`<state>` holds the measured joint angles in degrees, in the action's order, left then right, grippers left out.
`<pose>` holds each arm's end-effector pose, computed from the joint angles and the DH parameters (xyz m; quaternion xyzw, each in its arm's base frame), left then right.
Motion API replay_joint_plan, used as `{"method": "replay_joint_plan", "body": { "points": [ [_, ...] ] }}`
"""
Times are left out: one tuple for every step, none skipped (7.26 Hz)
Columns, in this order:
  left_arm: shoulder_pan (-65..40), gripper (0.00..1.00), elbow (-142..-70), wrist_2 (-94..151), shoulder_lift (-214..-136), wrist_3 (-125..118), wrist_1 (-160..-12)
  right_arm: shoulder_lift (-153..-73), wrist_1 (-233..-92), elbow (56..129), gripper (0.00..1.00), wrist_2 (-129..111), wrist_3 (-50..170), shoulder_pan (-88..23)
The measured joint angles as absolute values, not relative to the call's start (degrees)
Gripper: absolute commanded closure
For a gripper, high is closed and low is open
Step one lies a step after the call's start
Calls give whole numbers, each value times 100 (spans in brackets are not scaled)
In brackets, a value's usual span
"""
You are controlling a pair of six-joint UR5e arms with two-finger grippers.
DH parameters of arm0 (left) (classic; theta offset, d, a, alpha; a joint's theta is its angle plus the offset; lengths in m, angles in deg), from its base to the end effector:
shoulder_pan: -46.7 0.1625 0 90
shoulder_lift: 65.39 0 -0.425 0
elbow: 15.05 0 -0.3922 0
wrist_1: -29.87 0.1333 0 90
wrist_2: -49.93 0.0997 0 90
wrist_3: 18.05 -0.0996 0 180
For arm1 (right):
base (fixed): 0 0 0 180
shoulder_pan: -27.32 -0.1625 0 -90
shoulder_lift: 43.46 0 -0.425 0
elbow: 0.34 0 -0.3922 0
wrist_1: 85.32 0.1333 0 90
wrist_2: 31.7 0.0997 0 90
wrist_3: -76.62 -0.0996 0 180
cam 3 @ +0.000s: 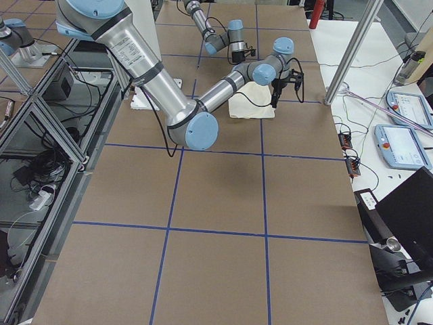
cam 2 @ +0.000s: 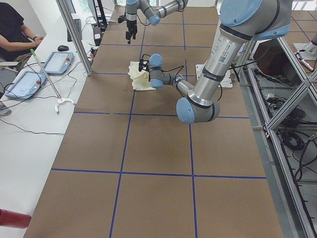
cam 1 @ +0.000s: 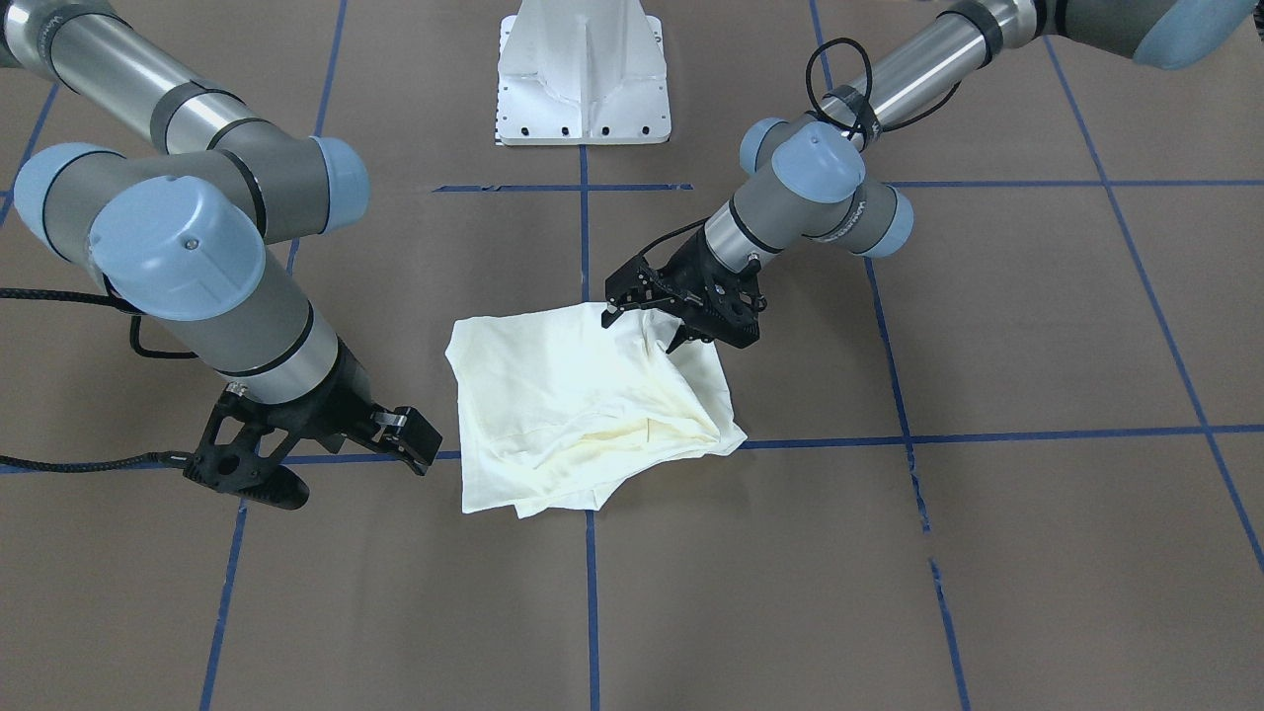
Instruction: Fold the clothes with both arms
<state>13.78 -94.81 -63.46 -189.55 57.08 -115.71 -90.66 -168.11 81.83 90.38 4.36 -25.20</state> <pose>0.5410 -0.4620 0.2738 0.1111 0.6356 0.0099 0.7639 -0.3869 -0.6367 0.2451 -0.0118 -0.4312 0.1731 0.8854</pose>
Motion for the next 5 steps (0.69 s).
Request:
{"method": "replay_joint_plan", "body": {
  "points": [
    [1389,0,-9486,-6549,-18933,5701,-11609,-9069,-16814,8177,0,9038,440,-2539],
    [1428,0,-9501,-6692,-18882,5696,-11647,-9070,-16833,8171,0,9038,475,-2565],
    [1494,0,-9583,-6803,-18754,5694,-11684,-9068,-16873,8168,0,9038,543,-2596],
    [1551,0,-9753,-6922,-18557,5691,-11721,-9067,-16911,8167,0,9038,599,-2623],
    [1582,0,-9942,-7021,-18369,5689,-11740,-9066,-16931,8167,0,9038,630,-2638]
  ]
}}
